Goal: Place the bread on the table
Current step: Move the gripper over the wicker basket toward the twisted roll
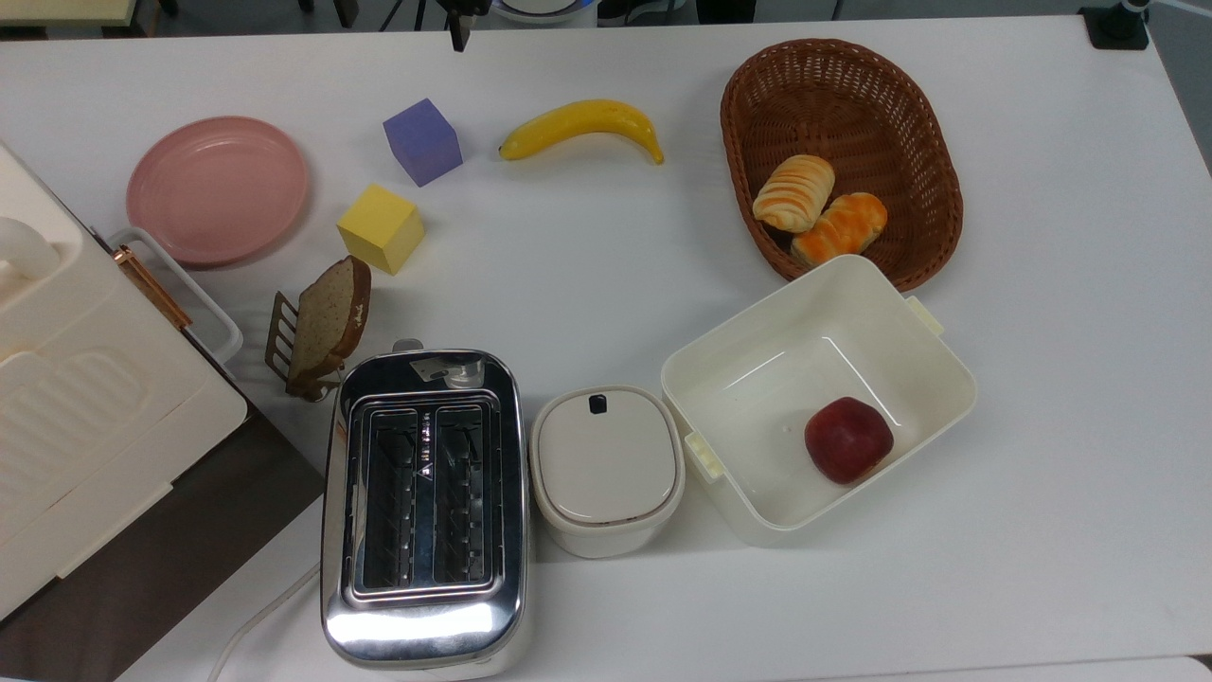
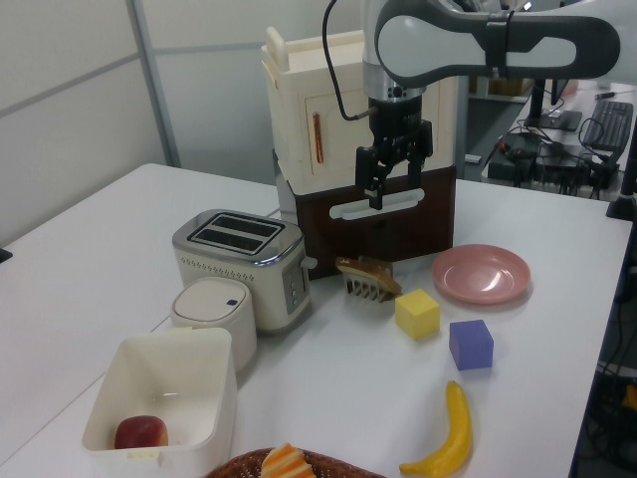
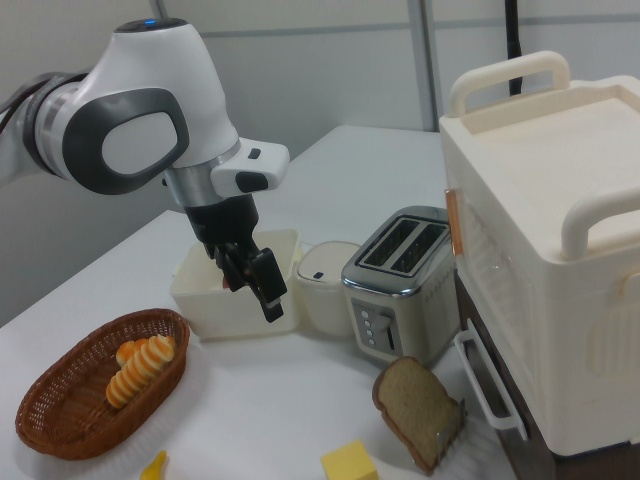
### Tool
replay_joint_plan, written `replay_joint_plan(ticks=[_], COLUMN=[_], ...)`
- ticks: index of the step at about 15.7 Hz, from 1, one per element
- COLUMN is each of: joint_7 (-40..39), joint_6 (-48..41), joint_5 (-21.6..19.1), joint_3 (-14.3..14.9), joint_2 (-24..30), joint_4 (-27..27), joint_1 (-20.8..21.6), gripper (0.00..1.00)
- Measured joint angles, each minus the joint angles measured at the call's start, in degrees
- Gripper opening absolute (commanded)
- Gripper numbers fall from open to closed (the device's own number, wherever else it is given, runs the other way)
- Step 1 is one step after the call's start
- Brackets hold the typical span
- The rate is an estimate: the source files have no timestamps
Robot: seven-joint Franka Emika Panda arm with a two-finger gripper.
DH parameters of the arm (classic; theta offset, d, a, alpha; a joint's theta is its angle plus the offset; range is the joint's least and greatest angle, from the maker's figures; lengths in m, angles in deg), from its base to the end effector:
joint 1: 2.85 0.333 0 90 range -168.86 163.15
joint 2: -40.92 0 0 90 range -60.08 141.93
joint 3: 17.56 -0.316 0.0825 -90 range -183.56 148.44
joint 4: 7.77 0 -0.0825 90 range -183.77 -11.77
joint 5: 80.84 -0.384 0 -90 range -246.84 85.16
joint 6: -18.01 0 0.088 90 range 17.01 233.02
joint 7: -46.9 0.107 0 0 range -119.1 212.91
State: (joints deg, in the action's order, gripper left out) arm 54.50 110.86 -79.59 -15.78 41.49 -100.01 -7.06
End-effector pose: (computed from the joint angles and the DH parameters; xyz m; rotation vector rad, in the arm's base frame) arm 0.5525 -0.0603 0.6159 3.0985 -0.3678 0.0326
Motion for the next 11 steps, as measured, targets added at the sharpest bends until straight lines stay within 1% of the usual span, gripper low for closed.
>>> replay_joint_plan(ticks=[11], joint_7=[0.1], joint_6=[0.1], joint_5=[-0.6], joint_3=[-0.2], joint_2=[-0.1], joint_4=[-0.9], joint_1=[0.5], gripper=[1.00])
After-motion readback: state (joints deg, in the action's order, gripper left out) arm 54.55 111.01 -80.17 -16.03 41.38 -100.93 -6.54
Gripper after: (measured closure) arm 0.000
